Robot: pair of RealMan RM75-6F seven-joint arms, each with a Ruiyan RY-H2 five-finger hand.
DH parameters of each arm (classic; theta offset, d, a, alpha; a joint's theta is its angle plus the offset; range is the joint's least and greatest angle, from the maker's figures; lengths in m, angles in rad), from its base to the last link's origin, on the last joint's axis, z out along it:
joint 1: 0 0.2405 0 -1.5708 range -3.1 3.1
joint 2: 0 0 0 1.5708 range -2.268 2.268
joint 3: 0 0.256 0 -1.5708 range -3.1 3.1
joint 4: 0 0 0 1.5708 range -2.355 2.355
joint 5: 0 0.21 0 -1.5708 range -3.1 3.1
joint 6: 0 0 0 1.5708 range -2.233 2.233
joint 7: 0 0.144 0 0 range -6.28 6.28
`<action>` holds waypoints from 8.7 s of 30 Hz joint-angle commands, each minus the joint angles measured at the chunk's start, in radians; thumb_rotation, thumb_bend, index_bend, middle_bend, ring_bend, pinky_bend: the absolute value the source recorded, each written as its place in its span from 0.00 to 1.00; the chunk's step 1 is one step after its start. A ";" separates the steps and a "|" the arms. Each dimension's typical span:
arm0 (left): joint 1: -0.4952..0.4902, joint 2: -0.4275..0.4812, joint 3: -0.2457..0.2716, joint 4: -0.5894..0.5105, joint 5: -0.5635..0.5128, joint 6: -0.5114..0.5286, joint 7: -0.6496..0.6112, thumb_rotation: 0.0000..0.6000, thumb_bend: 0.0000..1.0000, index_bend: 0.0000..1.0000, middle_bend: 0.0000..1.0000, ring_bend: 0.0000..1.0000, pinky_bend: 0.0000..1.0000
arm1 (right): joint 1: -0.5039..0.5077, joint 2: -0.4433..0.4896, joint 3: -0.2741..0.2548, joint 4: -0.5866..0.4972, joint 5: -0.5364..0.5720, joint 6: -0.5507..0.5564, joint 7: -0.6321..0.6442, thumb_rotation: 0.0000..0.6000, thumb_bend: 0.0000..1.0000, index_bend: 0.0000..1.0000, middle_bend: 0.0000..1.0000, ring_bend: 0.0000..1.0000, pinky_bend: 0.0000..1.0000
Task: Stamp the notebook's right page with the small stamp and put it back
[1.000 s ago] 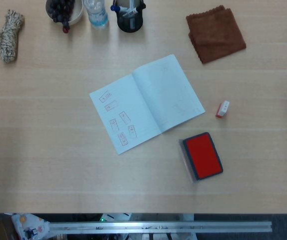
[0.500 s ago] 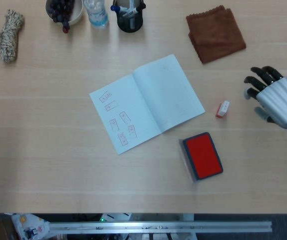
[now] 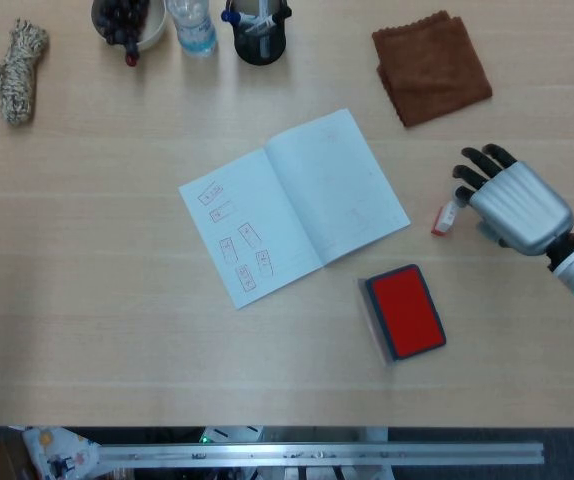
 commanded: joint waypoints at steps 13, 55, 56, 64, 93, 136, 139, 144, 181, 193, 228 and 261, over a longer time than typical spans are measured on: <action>0.000 -0.005 -0.003 0.008 -0.010 -0.007 0.001 1.00 0.28 0.14 0.11 0.10 0.03 | 0.041 -0.067 -0.008 0.059 0.025 -0.014 -0.025 1.00 0.25 0.45 0.29 0.14 0.19; 0.002 -0.018 -0.008 0.045 -0.033 -0.020 -0.027 1.00 0.28 0.14 0.11 0.10 0.03 | 0.083 -0.131 -0.035 0.114 0.114 -0.078 -0.084 1.00 0.26 0.45 0.31 0.14 0.19; 0.002 -0.018 -0.009 0.045 -0.033 -0.021 -0.027 1.00 0.28 0.14 0.11 0.10 0.03 | 0.082 -0.130 -0.037 0.114 0.114 -0.076 -0.083 1.00 0.26 0.45 0.31 0.14 0.19; 0.000 -0.019 -0.009 0.048 -0.034 -0.024 -0.029 1.00 0.28 0.14 0.11 0.10 0.03 | 0.073 -0.116 -0.052 0.098 0.113 -0.065 -0.083 1.00 0.26 0.46 0.33 0.16 0.19; 0.005 -0.019 -0.010 0.061 -0.041 -0.021 -0.045 1.00 0.28 0.14 0.11 0.10 0.03 | 0.083 -0.144 -0.045 0.113 0.136 -0.071 -0.109 1.00 0.35 0.57 0.37 0.17 0.19; 0.019 -0.006 0.004 0.057 -0.020 -0.008 -0.058 1.00 0.28 0.14 0.11 0.10 0.03 | 0.228 -0.281 0.058 0.057 0.290 -0.132 -0.305 1.00 0.37 0.74 0.48 0.25 0.19; 0.019 -0.006 0.003 0.057 -0.019 -0.009 -0.059 1.00 0.28 0.14 0.11 0.10 0.03 | 0.230 -0.295 0.054 0.077 0.286 -0.127 -0.303 1.00 0.37 0.76 0.49 0.27 0.19; 0.019 -0.006 0.003 0.060 -0.021 -0.011 -0.060 1.00 0.28 0.14 0.11 0.10 0.03 | 0.230 -0.325 0.046 0.120 0.272 -0.114 -0.289 1.00 0.43 0.82 0.54 0.30 0.19; 0.023 -0.011 0.000 0.079 -0.034 -0.013 -0.075 1.00 0.28 0.14 0.11 0.10 0.03 | 0.233 -0.409 0.035 0.242 0.249 -0.107 -0.232 1.00 0.51 0.90 0.59 0.34 0.20; 0.024 -0.013 0.000 0.085 -0.036 -0.016 -0.078 1.00 0.28 0.14 0.11 0.10 0.03 | 0.230 -0.412 0.037 0.249 0.258 -0.114 -0.241 1.00 0.51 0.90 0.59 0.34 0.20; 0.017 -0.016 0.007 0.071 -0.013 -0.020 -0.065 1.00 0.28 0.14 0.11 0.10 0.03 | 0.135 -0.168 0.001 0.084 0.240 -0.027 -0.167 1.00 0.48 0.81 0.54 0.33 0.20; 0.023 -0.018 0.007 0.080 -0.021 -0.016 -0.074 1.00 0.28 0.14 0.11 0.10 0.03 | 0.120 -0.248 -0.010 0.218 0.227 -0.057 -0.131 1.00 0.34 0.54 0.45 0.27 0.19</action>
